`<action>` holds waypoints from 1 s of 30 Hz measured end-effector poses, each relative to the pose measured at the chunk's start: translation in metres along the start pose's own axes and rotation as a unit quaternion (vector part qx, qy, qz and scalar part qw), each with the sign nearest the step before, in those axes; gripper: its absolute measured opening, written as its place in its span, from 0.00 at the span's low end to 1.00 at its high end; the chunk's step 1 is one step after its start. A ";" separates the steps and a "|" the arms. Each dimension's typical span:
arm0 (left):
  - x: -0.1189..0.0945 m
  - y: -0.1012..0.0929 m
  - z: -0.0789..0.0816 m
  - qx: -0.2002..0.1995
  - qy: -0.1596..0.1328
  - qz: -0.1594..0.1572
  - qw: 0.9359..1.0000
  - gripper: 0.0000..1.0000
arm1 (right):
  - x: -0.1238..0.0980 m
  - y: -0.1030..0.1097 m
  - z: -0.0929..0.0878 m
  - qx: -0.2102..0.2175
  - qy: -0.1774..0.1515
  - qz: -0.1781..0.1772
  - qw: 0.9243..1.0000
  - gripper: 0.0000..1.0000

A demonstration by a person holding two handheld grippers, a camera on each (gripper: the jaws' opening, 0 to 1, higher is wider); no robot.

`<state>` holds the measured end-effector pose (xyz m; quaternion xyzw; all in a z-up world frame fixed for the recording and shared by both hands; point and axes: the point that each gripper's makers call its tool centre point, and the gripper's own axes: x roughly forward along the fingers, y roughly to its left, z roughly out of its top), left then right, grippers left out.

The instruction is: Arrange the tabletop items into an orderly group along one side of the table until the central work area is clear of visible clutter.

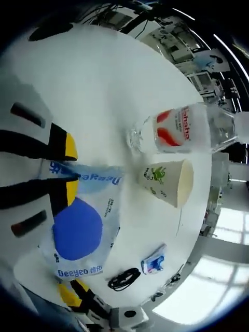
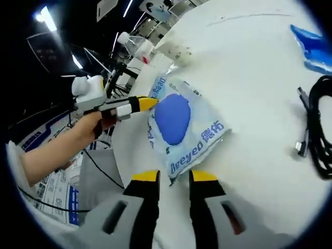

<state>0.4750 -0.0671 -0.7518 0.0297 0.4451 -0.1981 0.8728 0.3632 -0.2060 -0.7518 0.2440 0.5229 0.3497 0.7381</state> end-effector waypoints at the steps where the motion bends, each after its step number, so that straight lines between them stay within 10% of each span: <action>1: -0.002 -0.003 -0.003 -0.005 0.001 -0.002 1.000 0.03 | 0.001 0.000 -0.001 0.003 -0.002 0.000 1.000 0.12; 14: -0.035 -0.018 -0.003 -0.031 -0.061 0.012 0.998 0.00 | -0.030 -0.007 0.031 -0.052 -0.063 -0.025 0.996 0.00; 30: -0.030 -0.068 0.071 0.014 -0.125 -0.028 0.992 0.00 | -0.094 -0.030 0.081 -0.087 -0.139 -0.085 0.983 0.00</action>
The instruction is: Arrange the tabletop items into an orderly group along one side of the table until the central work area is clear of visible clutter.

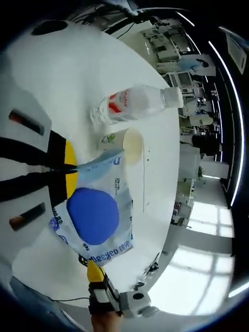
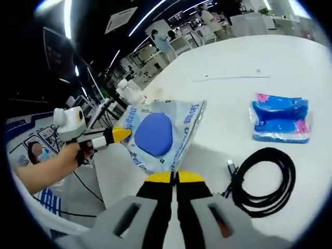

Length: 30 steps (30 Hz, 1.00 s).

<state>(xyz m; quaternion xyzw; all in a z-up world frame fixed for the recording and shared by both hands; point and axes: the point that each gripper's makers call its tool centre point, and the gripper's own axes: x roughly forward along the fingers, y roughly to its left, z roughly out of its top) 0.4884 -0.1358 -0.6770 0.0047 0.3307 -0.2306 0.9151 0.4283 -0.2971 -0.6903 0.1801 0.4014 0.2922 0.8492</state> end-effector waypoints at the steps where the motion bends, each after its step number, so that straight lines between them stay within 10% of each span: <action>1: 0.003 -0.003 0.004 0.009 0.000 -0.005 1.000 0.00 | -0.001 -0.004 0.002 0.004 -0.002 -0.004 1.000 0.00; 30: 0.057 -0.011 0.025 0.031 0.040 -0.010 0.999 0.00 | 0.011 -0.051 0.037 0.030 -0.017 -0.041 0.999 0.00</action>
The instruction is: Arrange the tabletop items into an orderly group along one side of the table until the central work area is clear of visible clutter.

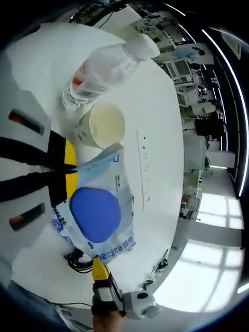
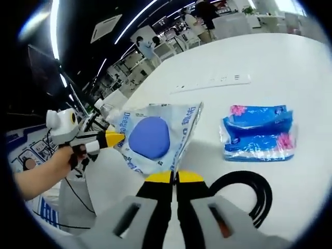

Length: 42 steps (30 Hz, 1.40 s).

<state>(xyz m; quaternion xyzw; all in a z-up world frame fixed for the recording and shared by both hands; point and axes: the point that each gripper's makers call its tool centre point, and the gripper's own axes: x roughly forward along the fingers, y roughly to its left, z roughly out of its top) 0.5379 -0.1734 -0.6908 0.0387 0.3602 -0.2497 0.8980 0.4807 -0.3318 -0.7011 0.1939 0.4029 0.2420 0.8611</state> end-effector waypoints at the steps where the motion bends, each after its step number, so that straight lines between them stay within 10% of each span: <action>1: 0.005 0.002 0.001 0.000 0.004 0.003 1.000 0.00 | 0.003 -0.003 0.002 0.003 0.001 -0.003 1.000 0.00; 42: 0.062 0.017 -0.012 -0.050 0.039 0.030 0.998 0.00 | 0.048 -0.050 0.000 0.046 0.027 -0.042 0.998 0.00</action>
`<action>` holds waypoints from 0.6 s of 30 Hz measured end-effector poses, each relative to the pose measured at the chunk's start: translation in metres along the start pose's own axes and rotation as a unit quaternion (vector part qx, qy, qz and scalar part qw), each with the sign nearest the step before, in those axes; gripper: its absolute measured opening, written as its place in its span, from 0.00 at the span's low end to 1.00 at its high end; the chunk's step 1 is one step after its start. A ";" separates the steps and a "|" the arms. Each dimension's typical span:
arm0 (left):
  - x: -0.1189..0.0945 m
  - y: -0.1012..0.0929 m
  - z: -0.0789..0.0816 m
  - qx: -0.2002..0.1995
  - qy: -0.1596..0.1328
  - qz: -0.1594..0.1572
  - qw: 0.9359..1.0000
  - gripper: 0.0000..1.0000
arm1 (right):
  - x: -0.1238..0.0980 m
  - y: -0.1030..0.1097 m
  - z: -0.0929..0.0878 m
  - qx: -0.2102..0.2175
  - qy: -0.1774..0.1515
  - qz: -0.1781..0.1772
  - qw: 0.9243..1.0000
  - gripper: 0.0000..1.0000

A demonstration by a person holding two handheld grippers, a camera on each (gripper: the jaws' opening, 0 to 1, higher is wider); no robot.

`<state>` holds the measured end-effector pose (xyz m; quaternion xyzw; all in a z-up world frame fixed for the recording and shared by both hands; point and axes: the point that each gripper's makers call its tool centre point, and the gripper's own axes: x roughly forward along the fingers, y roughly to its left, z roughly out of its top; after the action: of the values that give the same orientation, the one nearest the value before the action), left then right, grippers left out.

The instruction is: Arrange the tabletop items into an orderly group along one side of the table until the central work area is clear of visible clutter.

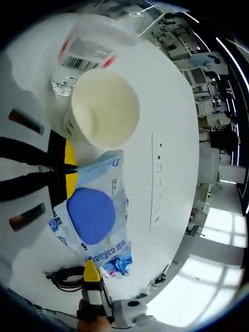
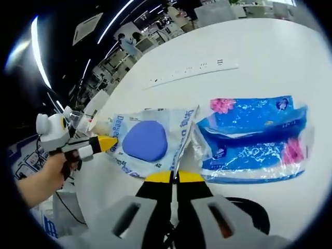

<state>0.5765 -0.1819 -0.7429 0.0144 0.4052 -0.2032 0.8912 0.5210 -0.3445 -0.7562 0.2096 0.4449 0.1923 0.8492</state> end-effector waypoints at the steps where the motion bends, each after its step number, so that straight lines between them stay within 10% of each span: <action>1: 0.000 0.000 0.000 -0.001 0.000 0.000 1.000 0.00 | 0.000 0.000 -0.001 0.001 0.000 0.000 1.000 0.00; 18: 0.003 0.002 -0.004 0.016 0.001 0.014 1.000 0.01 | -0.001 -0.004 0.001 -0.021 -0.009 -0.011 1.000 0.02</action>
<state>0.5767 -0.1803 -0.7479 0.0347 0.4022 -0.1977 0.8933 0.5220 -0.3488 -0.7572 0.1880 0.4354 0.1901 0.8596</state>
